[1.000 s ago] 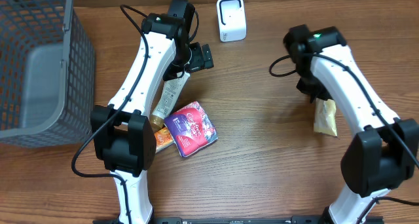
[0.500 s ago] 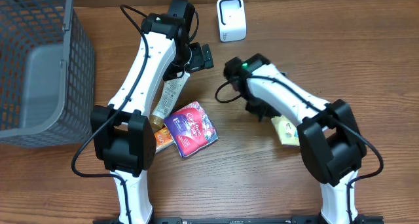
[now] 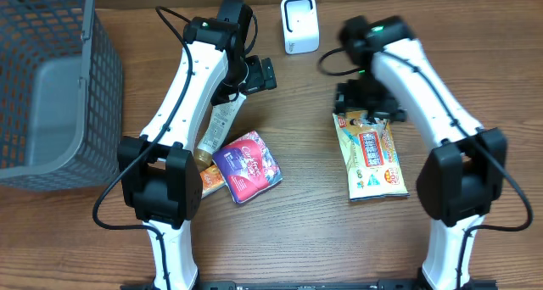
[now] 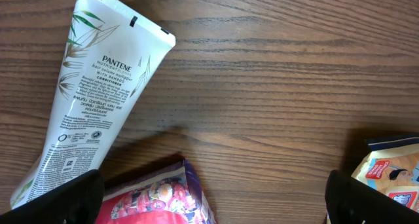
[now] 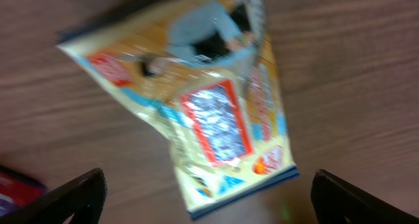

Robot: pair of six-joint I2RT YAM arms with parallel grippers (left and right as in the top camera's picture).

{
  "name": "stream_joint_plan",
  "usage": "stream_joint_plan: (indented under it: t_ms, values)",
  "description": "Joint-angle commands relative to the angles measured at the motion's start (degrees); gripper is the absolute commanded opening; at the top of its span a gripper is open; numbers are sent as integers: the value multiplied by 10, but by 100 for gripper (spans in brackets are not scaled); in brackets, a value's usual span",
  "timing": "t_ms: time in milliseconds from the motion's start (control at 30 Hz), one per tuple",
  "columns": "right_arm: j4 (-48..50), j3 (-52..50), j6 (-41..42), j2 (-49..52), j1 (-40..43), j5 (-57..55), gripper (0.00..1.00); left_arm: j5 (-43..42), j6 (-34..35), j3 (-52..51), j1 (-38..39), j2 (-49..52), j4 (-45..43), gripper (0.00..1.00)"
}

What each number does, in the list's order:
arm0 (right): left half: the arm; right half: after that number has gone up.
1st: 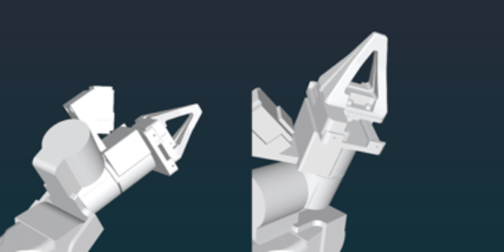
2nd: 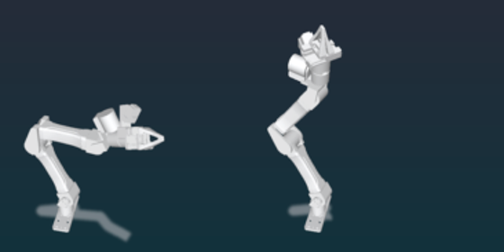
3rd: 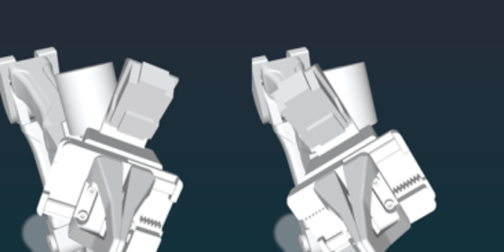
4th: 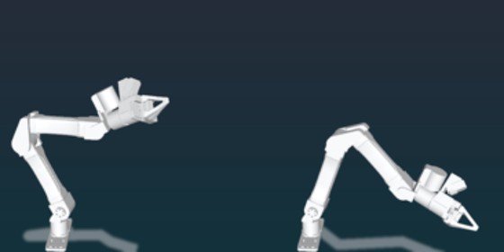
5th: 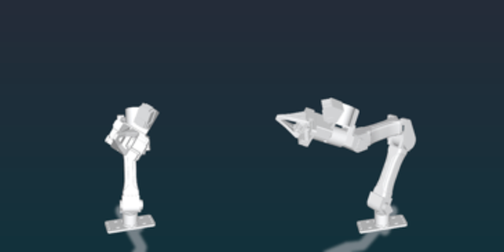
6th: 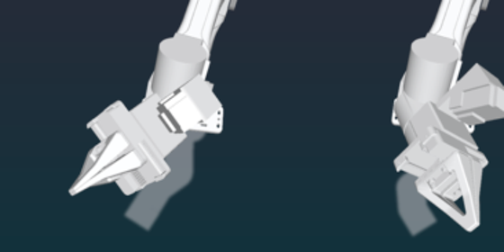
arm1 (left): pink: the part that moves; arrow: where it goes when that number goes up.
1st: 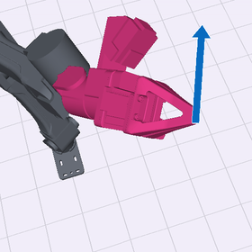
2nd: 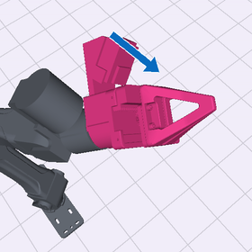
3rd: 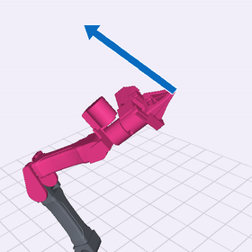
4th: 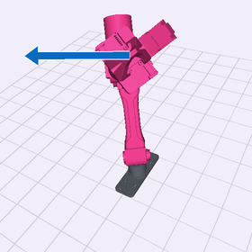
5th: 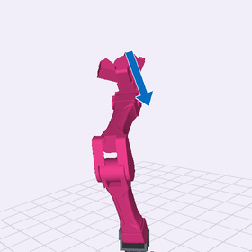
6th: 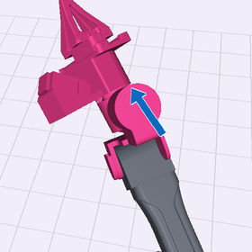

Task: Scan the item barcode

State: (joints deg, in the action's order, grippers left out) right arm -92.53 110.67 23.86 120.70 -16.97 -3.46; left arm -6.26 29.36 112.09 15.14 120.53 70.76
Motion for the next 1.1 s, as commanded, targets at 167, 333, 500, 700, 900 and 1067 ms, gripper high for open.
stream_joint_plan:
  t_ms: [167, 333, 500, 700, 900, 1067]
  values:
    - [96, -158, -108, -5, 50, 77, 94, -4, -13, -2, 1, 1, 2, 100]
    - [184, -237, -108, -5, 38, 100, 82, -4, -13, -2, 1, 1, 1, 100]
    - [276, -293, -99, -5, 33, 96, 42, -4, -13, -2, 1, 1, 6, 100]
    - [284, -266, -31, -6, 33, 96, 4, -4, -13, -2, 1, 1, 4, 100]
    - [306, -129, -21, -6, 33, 126, 4, -4, -13, -2, 1, 1, 0, 100]
    - [449, -9, 24, -6, 34, 127, 4, -3, -13, -2, 1, 1, -1, 100]
